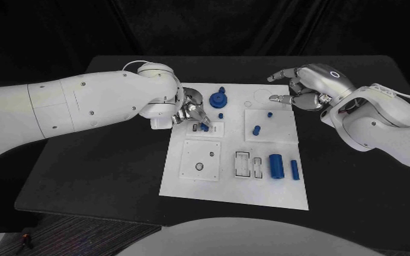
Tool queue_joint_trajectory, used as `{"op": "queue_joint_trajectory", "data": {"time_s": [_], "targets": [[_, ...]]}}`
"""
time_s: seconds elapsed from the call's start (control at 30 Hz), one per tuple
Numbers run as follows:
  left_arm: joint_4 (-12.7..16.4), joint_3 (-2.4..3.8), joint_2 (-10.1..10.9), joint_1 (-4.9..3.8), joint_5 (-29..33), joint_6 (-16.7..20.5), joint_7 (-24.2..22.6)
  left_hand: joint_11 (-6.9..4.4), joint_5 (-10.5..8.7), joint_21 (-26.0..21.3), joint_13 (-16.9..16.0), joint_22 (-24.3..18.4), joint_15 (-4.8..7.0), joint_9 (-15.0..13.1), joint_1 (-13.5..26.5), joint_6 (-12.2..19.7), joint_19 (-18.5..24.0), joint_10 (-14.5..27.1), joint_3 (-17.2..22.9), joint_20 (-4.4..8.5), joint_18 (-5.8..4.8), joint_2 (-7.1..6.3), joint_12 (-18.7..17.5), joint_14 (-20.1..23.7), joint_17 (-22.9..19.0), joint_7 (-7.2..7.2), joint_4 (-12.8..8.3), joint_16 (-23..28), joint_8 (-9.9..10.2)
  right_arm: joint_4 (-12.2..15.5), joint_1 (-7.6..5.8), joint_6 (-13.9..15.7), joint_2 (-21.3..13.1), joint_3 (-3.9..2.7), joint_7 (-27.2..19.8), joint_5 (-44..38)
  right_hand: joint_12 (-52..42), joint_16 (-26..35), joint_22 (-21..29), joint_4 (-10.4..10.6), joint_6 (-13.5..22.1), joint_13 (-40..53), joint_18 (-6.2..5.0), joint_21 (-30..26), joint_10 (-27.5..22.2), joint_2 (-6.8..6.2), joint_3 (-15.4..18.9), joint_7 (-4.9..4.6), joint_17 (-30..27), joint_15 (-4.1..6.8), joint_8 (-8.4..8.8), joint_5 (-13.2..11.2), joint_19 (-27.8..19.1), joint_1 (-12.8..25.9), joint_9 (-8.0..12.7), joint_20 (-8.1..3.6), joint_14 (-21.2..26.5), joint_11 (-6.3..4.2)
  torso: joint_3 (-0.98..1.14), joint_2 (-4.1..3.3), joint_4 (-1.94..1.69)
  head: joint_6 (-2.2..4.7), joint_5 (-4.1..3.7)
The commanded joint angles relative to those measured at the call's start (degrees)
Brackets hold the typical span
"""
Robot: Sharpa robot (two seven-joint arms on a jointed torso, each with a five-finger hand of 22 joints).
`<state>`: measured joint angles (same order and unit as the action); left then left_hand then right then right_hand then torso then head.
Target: Assemble the parts on the task board
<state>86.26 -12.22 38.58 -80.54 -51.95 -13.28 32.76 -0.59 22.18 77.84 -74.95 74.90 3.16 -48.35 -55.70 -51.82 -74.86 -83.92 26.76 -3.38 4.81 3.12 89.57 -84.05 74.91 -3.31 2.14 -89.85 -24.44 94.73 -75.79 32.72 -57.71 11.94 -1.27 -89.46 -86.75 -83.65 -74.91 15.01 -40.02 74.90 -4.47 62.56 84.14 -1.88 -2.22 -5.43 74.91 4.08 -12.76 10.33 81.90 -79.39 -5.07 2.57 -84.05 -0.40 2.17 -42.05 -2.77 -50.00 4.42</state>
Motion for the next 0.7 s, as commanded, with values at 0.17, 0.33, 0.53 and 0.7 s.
{"op": "queue_joint_trajectory", "data": {"time_s": [0.17,0.33,0.53,0.7], "targets": [[0.06,0.05,-0.06,0.09,0.23,-0.46,-1.09,-0.07,0.09,-0.25,-14.05,0.01,-0.04,-0.01,0.09,-0.21,0.33,-5.27,0.4,-0.01,-0.1,0.49,-0.33,-5.95,15.09,0.07,-0.03,-0.15,0.21,0.02,0.14,-0.35,0.05,-0.04,1.04,-0.34,0.35,0.37,-8.12,-0.37,-0.45,10.46,-0.74,-0.17,1.64,0.32,0.1,0.0,8.07,-0.38,0.14,0.39,-0.35,-0.26,0.06,0.04,-3.97,0.35,0.01,0.02,0.02,0.0,0.03],[0.18,0.05,0.08,0.14,0.23,-0.95,-0.88,-0.07,0.06,-0.36,-13.91,-0.1,-0.05,0.0,0.11,-0.22,0.44,-5.15,0.45,-0.01,-0.06,0.51,-0.44,-5.95,15.09,0.06,-0.03,-0.15,0.29,0.01,0.14,-0.5,0.09,-0.04,1.2,-0.34,0.35,0.37,-8.12,-0.37,-0.45,10.46,-0.74,-0.17,1.64,0.32,0.1,0.0,8.07,-0.38,0.14,0.39,-0.35,-0.26,0.06,0.04,-3.97,0.35,0.02,0.0,-0.01,0.0,0.06],[0.25,0.05,0.08,0.18,0.23,-1.25,-0.82,-0.06,0.04,-0.42,-13.77,-0.16,-0.05,0.01,0.12,-0.22,0.51,-5.04,0.48,-0.01,-0.04,0.51,-0.55,-5.95,15.09,0.06,-0.03,-0.15,0.34,-0.02,0.14,-0.59,0.2,-0.04,1.32,-0.34,0.4,0.48,-8.11,-0.47,-0.47,10.4,-0.75,-0.24,1.59,0.36,0.15,-0.04,7.96,-0.39,0.18,0.49,-0.35,-0.33,0.12,0.04,-3.94,0.36,0.02,0.02,-0.02,0.0,0.14],[0.31,0.05,0.09,0.2,0.23,-1.39,-0.86,-0.04,-0.01,-0.56,-13.47,-0.25,-0.07,0.03,0.12,-0.2,0.61,-4.8,0.64,-0.03,-0.02,0.52,-0.79,-5.95,15.09,0.03,-0.1,-0.15,0.58,-0.03,0.14,-0.63,0.19,-0.04,1.37,-0.34,0.4,0.48,-8.11,-0.47,-0.47,10.4,-0.75,-0.24,1.59,0.36,0.15,-0.04,7.96,-0.39,0.18,0.49,-0.35,-0.33,0.12,0.04,-3.94,0.36,0.04,0.0,0.0,0.0,0.19]]}}
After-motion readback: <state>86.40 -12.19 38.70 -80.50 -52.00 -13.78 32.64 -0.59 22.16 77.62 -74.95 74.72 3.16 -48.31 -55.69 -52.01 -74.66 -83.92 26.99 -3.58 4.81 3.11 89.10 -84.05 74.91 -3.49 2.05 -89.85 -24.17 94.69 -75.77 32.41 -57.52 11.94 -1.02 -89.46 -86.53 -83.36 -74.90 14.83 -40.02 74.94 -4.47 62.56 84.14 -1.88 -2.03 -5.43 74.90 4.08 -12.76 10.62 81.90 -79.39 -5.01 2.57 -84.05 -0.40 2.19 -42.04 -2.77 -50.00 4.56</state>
